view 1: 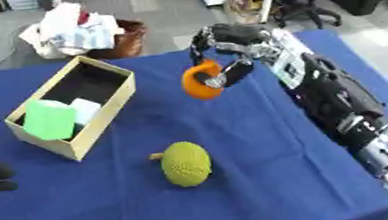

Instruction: Pick up objects on the table and place them in the box.

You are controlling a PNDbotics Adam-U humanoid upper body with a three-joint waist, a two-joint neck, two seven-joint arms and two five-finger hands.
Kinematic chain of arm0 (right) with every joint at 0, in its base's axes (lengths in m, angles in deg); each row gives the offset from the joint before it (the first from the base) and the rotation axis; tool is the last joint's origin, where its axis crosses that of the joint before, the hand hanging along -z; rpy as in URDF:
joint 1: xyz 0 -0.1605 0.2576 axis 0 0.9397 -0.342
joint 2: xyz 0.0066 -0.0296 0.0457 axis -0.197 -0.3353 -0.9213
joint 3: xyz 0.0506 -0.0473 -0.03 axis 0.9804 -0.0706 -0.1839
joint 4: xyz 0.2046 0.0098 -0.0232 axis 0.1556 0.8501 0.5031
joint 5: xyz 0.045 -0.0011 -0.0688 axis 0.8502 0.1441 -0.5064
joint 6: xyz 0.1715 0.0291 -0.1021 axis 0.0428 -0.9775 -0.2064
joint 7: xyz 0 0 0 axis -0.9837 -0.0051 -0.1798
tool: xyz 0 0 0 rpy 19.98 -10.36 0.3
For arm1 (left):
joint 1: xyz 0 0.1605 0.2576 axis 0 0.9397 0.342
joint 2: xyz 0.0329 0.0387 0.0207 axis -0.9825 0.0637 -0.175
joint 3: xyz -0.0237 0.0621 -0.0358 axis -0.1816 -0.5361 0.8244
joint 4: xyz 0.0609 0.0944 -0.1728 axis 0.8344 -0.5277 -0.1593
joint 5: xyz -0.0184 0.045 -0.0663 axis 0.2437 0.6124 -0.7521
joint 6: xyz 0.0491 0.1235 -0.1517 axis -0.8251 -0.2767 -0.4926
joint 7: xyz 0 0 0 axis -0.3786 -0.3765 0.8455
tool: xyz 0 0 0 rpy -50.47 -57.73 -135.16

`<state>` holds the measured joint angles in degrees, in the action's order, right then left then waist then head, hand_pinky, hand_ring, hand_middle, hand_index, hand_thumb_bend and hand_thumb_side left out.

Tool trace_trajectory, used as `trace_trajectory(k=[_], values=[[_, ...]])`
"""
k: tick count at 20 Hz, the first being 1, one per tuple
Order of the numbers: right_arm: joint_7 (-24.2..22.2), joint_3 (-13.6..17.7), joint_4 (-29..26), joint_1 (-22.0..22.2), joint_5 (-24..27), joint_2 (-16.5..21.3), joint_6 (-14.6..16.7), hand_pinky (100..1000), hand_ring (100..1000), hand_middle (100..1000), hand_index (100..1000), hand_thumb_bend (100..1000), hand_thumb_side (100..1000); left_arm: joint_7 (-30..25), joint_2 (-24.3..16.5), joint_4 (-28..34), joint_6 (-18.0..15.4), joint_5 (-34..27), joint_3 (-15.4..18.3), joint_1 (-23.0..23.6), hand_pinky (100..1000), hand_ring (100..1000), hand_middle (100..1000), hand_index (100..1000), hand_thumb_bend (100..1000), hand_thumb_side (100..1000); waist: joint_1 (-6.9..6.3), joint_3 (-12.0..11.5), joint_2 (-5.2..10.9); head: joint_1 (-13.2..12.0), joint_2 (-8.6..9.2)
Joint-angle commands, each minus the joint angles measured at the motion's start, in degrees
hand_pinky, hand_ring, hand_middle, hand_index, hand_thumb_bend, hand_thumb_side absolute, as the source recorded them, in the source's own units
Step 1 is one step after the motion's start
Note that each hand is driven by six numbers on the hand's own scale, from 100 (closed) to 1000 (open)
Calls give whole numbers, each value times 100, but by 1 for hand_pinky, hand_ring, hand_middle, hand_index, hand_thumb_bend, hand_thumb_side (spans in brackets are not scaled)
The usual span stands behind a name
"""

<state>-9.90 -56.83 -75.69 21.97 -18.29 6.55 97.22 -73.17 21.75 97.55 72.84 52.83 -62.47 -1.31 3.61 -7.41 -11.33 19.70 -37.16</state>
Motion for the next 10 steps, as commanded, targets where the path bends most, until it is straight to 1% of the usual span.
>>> trace_trajectory(k=[1,5,10], values=[[-293,274,288,-407,-10,-162,299,730,625,384,512,100,201,-39,-46,74,-2,-6,-32,-51,621,651,598,807,100,857,-34,-35,91,63,75],[-150,560,692,-809,-333,-592,247,727,613,392,523,100,204,-80,-25,81,3,-18,-77,-99,621,651,598,807,100,855,-43,-177,65,160,105],[294,877,1007,-1077,-1201,-1098,-45,727,613,408,546,100,206,-159,7,83,23,-39,-161,-166,621,651,598,807,100,859,-41,-382,24,322,120]])
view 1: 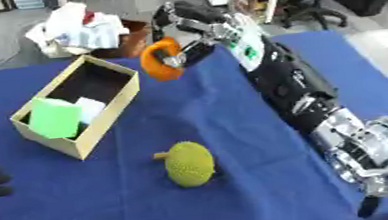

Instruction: Pick up objects on the table and place them in the box.

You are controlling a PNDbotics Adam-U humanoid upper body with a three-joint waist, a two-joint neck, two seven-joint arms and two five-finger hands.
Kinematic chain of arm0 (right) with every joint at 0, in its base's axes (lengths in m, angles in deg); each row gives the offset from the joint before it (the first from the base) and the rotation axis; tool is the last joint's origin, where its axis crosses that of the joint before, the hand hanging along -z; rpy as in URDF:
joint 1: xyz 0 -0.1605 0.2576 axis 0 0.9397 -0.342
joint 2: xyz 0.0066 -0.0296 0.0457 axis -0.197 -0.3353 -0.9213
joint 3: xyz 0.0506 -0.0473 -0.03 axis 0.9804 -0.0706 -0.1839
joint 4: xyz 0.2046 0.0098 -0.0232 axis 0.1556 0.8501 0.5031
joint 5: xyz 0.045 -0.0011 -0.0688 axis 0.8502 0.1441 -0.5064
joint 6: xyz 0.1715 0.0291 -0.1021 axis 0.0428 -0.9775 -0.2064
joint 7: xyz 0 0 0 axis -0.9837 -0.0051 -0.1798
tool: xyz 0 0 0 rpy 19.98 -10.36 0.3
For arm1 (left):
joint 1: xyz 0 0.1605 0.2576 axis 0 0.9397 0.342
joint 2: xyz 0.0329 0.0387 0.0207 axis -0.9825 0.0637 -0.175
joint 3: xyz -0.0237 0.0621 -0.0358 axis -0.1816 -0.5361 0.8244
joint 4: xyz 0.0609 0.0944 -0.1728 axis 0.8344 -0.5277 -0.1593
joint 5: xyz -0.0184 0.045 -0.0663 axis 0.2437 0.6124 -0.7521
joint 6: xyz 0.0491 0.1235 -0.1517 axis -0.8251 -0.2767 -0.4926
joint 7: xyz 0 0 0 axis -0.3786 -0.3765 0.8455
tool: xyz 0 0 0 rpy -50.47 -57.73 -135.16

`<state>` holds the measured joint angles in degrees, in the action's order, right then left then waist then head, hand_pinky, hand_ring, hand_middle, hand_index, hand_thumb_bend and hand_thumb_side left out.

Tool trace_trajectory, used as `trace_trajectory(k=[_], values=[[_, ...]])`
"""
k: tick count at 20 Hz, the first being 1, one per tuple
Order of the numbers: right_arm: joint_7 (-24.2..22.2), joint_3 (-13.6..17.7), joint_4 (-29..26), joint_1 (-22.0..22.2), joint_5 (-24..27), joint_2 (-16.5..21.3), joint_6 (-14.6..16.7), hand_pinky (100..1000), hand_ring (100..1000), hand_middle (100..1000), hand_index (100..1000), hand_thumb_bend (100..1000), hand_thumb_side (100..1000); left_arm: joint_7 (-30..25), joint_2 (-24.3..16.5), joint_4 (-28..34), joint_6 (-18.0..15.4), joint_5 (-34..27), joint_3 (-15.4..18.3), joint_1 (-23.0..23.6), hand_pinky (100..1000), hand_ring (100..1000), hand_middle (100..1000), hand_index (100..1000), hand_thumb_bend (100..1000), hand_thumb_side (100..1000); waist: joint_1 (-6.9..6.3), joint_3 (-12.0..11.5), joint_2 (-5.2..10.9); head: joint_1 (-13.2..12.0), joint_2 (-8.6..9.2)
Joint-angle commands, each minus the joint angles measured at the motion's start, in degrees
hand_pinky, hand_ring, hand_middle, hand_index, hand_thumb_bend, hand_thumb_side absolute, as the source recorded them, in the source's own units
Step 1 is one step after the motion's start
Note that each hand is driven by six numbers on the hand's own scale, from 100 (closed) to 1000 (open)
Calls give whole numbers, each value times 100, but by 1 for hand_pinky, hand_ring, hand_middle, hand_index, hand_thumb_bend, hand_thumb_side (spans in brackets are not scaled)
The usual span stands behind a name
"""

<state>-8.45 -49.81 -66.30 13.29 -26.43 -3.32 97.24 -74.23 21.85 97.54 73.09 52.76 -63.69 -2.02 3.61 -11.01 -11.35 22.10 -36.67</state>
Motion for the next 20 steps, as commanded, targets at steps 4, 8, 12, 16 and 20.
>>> trace_trajectory(k=[4,8,12,16,20], values=[[736,384,223,-258,-1037,-388,-325,726,625,464,599,100,218,-94,18,85,11,-47,-82,-132,621,650,598,807,100,861,-31,-152,6,178,64],[1473,504,329,-258,-1520,-592,-620,737,661,549,683,100,232,-138,33,83,27,-56,-128,-153,620,650,598,807,100,861,-22,-232,-1,241,55],[1757,425,451,-255,-2050,-706,-699,815,820,870,1000,100,200,-155,43,82,33,-64,-142,-173,621,649,598,807,100,859,-22,-265,0,272,67],[1473,392,589,-225,-2490,-760,-759,854,880,966,1000,100,198,-160,51,86,30,-69,-143,-183,620,649,598,807,100,856,-22,-267,9,280,74],[1414,418,561,-202,-2505,-716,-761,849,870,953,1000,100,198,-150,52,83,32,-71,-132,-175,620,649,599,807,100,856,-17,-241,18,264,81]])
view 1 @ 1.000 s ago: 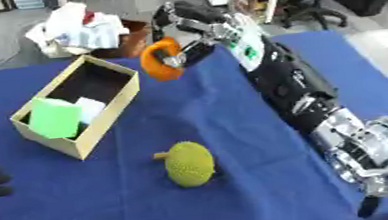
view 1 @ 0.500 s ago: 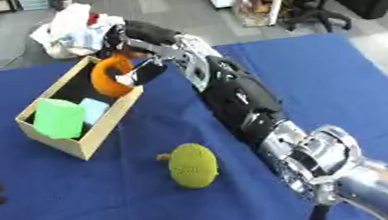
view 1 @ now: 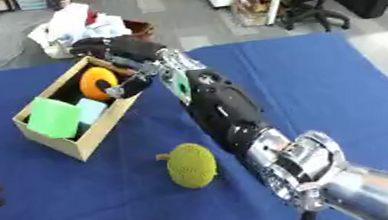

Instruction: Pick up objects on the table and place them in the box.

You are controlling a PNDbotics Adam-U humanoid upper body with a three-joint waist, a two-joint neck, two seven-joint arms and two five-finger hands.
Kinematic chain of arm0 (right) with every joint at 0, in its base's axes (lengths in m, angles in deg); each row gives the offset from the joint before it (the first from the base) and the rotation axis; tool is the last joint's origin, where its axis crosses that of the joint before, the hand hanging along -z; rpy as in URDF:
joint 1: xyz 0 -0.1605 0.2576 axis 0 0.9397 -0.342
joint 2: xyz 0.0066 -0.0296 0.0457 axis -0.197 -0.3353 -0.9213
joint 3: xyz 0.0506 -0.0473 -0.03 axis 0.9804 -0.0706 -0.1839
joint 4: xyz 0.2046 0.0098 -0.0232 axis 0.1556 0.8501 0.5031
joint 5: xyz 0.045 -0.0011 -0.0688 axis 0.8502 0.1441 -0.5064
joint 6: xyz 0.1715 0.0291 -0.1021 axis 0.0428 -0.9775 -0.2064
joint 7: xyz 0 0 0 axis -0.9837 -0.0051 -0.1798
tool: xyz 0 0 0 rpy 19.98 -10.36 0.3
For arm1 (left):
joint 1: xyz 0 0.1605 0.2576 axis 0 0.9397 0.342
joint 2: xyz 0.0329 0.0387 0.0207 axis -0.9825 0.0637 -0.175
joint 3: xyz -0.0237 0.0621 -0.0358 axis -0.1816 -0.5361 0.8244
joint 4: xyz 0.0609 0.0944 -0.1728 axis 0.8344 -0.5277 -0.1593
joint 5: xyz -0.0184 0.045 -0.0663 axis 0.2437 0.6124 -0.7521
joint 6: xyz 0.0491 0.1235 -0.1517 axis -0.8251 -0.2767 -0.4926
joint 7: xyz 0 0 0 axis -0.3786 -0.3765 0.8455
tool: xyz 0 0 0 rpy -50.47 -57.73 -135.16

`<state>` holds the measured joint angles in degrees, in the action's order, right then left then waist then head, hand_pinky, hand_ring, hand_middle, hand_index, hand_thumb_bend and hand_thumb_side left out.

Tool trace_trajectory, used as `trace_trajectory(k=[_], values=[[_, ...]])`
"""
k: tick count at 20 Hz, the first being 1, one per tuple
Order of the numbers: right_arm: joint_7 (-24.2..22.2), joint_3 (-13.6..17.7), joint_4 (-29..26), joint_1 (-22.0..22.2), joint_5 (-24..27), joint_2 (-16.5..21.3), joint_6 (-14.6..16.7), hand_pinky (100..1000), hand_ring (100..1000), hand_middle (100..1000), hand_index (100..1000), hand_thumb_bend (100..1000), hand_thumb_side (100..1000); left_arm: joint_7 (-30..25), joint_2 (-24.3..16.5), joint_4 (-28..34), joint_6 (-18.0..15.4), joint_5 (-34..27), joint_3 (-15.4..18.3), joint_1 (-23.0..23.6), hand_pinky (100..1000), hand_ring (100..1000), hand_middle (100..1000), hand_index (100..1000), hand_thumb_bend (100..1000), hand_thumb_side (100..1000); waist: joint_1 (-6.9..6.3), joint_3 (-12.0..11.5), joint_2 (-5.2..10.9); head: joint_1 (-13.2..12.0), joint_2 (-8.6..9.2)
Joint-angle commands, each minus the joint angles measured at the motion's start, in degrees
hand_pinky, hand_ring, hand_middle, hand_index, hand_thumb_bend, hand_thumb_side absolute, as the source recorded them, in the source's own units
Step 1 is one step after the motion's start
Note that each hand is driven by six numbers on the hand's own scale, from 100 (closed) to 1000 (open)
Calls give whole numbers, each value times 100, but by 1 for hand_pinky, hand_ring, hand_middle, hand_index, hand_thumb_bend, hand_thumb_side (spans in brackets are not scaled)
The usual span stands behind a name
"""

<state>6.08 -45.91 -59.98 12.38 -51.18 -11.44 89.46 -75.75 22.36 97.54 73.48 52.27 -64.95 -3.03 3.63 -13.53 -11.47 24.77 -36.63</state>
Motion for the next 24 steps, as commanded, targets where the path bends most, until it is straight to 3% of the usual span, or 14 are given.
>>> trace_trajectory(k=[1,6,9,11,15,19,24], values=[[-35,10,-91,-111,43,143,78,847,866,950,1000,100,199,7,-2,83,-8,-19,1,-68,620,648,599,807,100,856,-17,33,35,-22,79],[-182,-232,-269,-101,892,519,577,836,842,931,1000,100,206,62,-35,79,-22,3,60,-30,620,648,599,807,100,855,-18,182,52,-149,82],[-374,-589,-620,0,1576,878,965,835,844,927,1000,100,203,103,-71,78,-36,23,102,-5,620,648,599,806,100,852,-12,307,65,-231,74],[-572,-928,-953,167,2099,1151,1048,833,842,922,1000,100,201,131,-96,76,-45,37,133,13,620,648,599,806,100,851,-8,392,71,-300,78],[-1233,-1586,-1843,623,3293,1735,1073,832,844,916,1000,100,198,181,-135,78,-62,59,180,39,620,648,599,806,100,850,6,504,77,-404,80],[-2009,-2156,-3097,1250,4464,2305,1075,830,841,904,1000,100,198,225,-168,80,-72,80,219,67,619,648,599,806,100,852,28,591,71,-477,71],[-3139,-2564,-4347,1892,5104,2536,1075,841,864,918,1000,100,214,246,-169,84,-77,89,235,73,619,648,599,806,100,850,31,627,72,-501,51]])
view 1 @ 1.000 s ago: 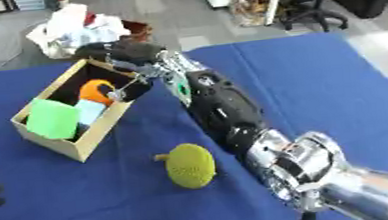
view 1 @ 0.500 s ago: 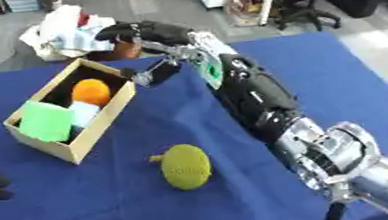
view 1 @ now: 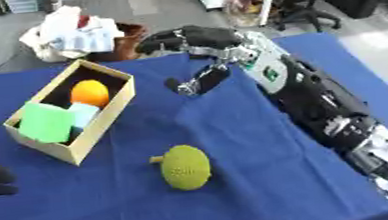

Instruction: Pick up objects on the table and place them in the box.

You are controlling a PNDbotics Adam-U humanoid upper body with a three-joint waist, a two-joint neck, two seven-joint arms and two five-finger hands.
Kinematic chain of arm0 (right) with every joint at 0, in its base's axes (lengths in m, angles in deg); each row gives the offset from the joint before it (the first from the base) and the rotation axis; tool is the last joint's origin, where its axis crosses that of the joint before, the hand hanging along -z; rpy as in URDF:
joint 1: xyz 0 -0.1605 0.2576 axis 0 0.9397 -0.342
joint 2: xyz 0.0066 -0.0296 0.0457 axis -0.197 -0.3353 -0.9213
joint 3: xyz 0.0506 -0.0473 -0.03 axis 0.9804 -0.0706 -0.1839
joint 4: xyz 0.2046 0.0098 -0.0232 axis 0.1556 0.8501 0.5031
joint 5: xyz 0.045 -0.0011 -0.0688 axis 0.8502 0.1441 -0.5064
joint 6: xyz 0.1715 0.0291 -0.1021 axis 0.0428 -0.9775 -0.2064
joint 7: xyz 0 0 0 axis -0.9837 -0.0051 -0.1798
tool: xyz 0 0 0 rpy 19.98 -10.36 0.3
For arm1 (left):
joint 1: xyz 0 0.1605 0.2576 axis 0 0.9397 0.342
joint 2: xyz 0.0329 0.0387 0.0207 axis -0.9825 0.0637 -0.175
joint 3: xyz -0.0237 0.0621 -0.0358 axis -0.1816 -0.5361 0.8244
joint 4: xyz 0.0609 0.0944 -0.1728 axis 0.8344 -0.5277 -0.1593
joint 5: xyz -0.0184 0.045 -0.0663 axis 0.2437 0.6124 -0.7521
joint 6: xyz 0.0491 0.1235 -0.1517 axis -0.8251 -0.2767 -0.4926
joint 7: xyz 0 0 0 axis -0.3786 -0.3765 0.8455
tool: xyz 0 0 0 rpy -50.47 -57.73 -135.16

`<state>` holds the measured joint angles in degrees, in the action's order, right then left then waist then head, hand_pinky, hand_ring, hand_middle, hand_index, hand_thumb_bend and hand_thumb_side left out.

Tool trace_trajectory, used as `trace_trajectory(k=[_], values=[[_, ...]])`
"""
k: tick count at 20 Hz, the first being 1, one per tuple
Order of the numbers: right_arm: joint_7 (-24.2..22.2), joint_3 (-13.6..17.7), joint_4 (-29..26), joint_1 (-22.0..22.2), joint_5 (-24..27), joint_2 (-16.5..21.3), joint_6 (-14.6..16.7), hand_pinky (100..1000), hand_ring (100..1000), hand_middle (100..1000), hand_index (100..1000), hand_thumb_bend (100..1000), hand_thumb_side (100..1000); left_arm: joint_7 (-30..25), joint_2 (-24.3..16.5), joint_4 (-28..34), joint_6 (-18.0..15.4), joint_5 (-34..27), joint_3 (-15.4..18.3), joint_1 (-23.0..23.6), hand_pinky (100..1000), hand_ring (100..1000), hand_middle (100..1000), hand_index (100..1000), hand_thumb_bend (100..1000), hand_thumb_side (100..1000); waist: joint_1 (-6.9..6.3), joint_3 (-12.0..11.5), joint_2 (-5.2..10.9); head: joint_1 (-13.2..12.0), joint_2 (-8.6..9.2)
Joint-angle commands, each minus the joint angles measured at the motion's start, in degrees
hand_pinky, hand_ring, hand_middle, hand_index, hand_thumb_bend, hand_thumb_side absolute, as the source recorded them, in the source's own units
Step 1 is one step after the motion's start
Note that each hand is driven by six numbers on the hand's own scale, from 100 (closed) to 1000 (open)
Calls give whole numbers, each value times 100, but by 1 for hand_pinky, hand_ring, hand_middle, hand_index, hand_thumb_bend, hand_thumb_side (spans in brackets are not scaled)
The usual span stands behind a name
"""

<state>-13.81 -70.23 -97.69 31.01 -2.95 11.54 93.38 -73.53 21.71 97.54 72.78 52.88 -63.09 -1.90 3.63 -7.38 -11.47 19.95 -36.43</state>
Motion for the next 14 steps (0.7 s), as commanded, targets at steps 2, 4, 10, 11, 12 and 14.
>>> trace_trajectory(k=[2,4,10,11,12,14], values=[[-1608,-302,-766,211,286,206,683,843,870,921,1000,100,222,26,-102,84,-6,26,50,-41,619,648,599,806,100,850,33,10,78,-18,30],[-1968,-403,-808,377,150,142,683,848,880,927,1000,100,237,23,-97,87,-6,23,46,-47,619,648,599,806,100,848,33,5,79,-18,28],[-2138,-490,-834,752,-475,77,683,849,884,923,1000,100,250,25,-96,85,-2,23,48,-41,619,647,599,806,100,854,32,10,65,-18,13],[-2095,-495,-841,788,-560,82,683,850,885,919,1000,100,252,24,-96,85,-1,24,47,-39,619,647,599,806,100,854,32,13,63,-17,8],[-2045,-498,-847,819,-640,87,683,849,885,918,1000,100,252,24,-97,85,-1,26,47,-38,619,647,599,806,100,854,32,15,61,-17,6],[-1948,-504,-834,862,-786,88,683,849,884,913,1000,100,253,27,-97,85,-1,30,49,-37,619,647,600,806,100,855,30,17,57,-13,9]])
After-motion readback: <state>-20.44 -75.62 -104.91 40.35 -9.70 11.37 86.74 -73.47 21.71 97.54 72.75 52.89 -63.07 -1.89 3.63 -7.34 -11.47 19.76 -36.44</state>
